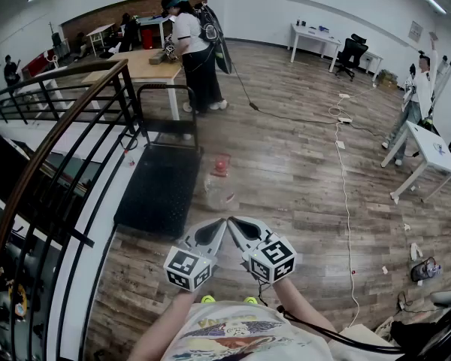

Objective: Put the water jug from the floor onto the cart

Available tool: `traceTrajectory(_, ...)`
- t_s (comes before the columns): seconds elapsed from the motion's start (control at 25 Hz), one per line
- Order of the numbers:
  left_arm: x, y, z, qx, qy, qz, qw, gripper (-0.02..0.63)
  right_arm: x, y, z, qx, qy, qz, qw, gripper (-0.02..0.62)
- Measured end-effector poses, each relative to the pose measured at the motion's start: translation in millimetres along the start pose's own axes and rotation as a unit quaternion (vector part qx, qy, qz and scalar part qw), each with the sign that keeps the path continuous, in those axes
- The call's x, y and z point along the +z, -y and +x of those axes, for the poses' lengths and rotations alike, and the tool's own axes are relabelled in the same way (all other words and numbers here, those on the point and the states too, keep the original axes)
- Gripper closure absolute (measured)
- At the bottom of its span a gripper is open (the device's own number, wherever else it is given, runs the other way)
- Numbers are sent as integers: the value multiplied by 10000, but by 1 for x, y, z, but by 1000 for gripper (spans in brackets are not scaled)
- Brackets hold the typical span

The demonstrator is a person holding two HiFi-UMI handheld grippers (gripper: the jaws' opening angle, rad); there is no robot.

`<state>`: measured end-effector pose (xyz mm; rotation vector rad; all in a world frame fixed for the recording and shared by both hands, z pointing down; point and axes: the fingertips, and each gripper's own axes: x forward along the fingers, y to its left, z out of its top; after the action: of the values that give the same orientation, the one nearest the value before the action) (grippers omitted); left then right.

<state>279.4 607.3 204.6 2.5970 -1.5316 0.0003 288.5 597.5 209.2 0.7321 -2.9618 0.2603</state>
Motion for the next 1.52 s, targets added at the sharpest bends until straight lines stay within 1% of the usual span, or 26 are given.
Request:
traceTrajectory(0.2, 1, 1, 2, 22, 3, 4, 10000, 594, 1, 2, 0, 11, 4, -6, 10000, 575)
traceTrajectory(0.44, 5, -6, -1, 111, 29, 90, 9999, 594, 4, 0, 6, 47, 98, 281, 9995, 575)
traceTrajectory(0.64, 1, -11, -3, 112, -25, 90, 9999, 594, 0, -1, 11, -38, 67, 208, 9998, 574)
traceTrajectory(0.8, -2, -17, -4, 56, -70, 84, 9999, 594, -4, -2, 17, -58, 29, 202, 9998, 574)
traceTrajectory(1.12, -4, -20, -9, -67, -162, 129, 9998, 594, -6, -5, 21, -232, 7, 279, 9993, 572)
traceTrajectory(1.52, -2, -33, -20, -329, -243, 212, 9989, 594, -5, -16, 34, -495, 46, 381, 9980, 572)
